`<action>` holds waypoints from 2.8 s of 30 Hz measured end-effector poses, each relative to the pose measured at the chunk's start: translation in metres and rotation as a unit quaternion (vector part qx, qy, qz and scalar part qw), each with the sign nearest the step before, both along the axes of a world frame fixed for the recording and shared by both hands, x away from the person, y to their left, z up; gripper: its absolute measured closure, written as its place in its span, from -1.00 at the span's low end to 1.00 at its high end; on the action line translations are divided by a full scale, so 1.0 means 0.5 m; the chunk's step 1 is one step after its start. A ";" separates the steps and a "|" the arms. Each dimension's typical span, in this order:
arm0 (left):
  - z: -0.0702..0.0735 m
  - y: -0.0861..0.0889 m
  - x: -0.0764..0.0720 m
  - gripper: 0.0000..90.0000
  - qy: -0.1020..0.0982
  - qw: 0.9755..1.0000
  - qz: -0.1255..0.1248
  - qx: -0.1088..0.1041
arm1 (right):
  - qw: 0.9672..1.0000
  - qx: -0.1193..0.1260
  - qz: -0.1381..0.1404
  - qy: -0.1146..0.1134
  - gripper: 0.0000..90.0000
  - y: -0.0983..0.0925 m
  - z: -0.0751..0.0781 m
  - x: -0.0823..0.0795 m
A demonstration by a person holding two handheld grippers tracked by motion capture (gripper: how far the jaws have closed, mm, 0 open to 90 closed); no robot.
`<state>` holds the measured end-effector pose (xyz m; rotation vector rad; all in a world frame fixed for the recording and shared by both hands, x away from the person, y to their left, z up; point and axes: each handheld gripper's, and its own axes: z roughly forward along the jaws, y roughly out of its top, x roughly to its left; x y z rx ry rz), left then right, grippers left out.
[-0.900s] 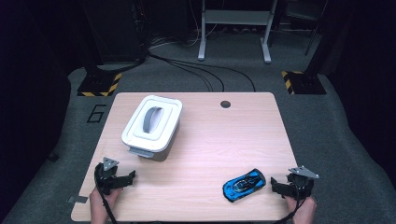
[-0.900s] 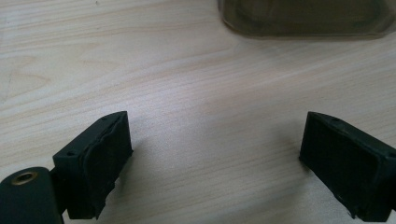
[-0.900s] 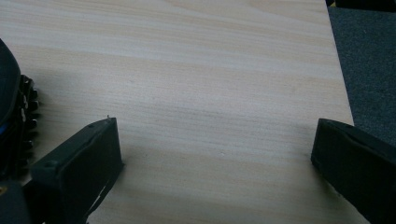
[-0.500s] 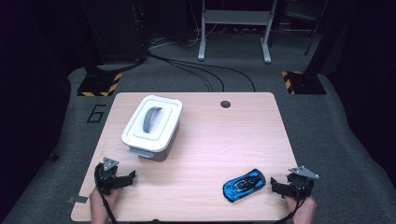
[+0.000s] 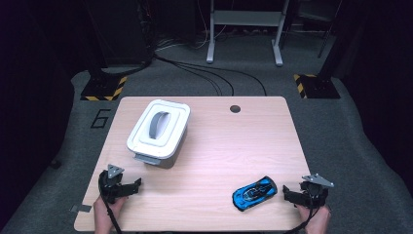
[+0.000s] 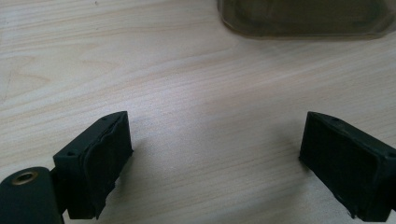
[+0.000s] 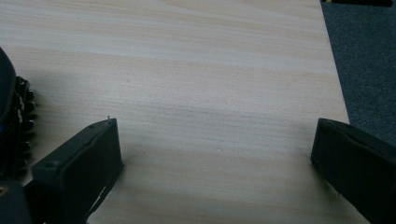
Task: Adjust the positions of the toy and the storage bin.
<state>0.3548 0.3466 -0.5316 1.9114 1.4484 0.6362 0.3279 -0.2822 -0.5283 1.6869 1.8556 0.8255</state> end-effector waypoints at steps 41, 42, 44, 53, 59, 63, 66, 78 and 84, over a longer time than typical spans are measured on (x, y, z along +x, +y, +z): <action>0.000 -0.001 -0.001 -0.80 0.000 1.000 -0.002 0.001 | 0.994 0.053 0.086 0.046 0.73 0.112 0.076 -0.007; 0.000 -0.001 -0.001 -0.80 0.000 1.000 -0.002 0.001 | 0.994 0.050 0.088 0.046 0.73 0.111 0.076 -0.007; 0.000 -0.001 -0.001 -0.80 0.000 1.000 -0.002 0.001 | 0.994 0.037 0.095 0.043 0.73 0.112 0.077 -0.006; 0.000 0.000 -0.001 -0.80 0.000 1.000 -0.002 0.002 | 0.992 0.008 0.120 0.044 0.79 0.130 0.093 0.023; 0.001 0.001 -0.001 -0.80 0.003 1.000 -0.006 0.005 | 0.990 0.000 0.134 0.044 0.80 0.137 0.095 0.043; 0.001 0.001 -0.001 -0.80 0.003 1.000 -0.005 0.005 | 0.988 -0.002 0.145 0.044 0.80 0.144 0.095 0.058; 0.001 0.001 -0.001 -0.80 0.003 1.000 -0.006 0.006 | 0.988 -0.004 0.149 0.040 0.99 0.147 0.096 0.068; 0.001 0.001 -0.002 -0.80 0.003 1.000 -0.007 0.006 | 0.987 0.009 0.159 0.029 0.63 0.156 0.108 0.058; 0.001 0.001 -0.002 -0.80 0.003 1.000 -0.007 0.007 | 0.983 0.000 0.175 0.047 0.54 0.173 0.105 0.033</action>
